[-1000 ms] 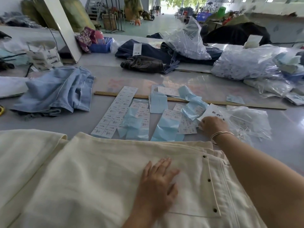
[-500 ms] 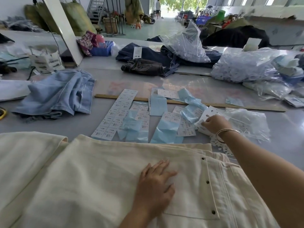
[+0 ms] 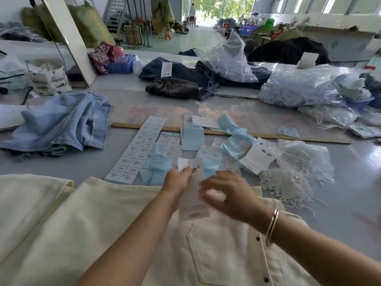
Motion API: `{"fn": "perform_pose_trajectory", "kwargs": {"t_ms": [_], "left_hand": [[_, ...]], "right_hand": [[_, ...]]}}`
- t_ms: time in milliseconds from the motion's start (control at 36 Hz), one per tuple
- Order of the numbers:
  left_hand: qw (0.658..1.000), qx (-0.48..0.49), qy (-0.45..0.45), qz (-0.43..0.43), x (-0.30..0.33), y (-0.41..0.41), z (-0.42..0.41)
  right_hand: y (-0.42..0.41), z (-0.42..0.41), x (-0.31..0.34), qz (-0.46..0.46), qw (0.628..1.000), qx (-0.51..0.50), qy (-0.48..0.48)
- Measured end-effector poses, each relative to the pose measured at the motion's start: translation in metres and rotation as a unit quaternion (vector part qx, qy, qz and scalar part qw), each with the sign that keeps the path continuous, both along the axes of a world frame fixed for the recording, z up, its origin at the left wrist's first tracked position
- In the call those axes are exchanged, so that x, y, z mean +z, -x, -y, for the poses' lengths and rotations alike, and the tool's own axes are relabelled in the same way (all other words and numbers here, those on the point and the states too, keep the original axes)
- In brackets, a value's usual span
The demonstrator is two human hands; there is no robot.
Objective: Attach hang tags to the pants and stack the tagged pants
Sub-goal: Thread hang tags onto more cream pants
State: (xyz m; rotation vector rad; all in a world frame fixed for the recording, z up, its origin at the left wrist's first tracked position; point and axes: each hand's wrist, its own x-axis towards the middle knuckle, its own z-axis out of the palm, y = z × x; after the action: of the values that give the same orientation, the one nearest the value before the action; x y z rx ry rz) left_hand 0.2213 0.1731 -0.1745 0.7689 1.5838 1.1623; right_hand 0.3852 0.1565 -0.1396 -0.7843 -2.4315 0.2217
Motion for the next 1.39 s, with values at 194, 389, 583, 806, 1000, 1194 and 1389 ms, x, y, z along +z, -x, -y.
{"fn": "perform_pose_trajectory", "kwargs": {"t_ms": [194,389,583,806,1000,1194,1389], "left_hand": [[0.924,-0.099,-0.156,-0.336,-0.039,0.0,0.017],[0.863,-0.086,-0.212,-0.451,-0.05,-0.001,0.012],[0.827,-0.144,-0.157,-0.52,-0.06,-0.002,0.006],[0.835,-0.104,-0.134,-0.524,-0.057,-0.009,0.006],[0.83,-0.107,-0.119,-0.535,-0.055,-0.01,0.007],[0.834,-0.114,-0.113,-0.528,-0.055,-0.009,0.007],[0.841,-0.106,-0.121,-0.517,-0.053,-0.01,0.009]], "right_hand": [[0.005,-0.109,-0.038,0.075,0.946,-0.263,0.174],[0.02,-0.137,-0.063,0.17,0.931,-0.279,0.164],[0.013,-0.13,-0.082,0.126,0.939,-0.316,0.062],[0.018,-0.143,-0.05,0.027,0.921,-0.331,0.203],[-0.009,-0.174,0.017,0.002,0.78,-0.257,0.57],[-0.023,-0.182,0.014,0.129,0.91,-0.274,0.284],[0.001,-0.161,-0.025,0.225,0.934,-0.223,0.165]]}}
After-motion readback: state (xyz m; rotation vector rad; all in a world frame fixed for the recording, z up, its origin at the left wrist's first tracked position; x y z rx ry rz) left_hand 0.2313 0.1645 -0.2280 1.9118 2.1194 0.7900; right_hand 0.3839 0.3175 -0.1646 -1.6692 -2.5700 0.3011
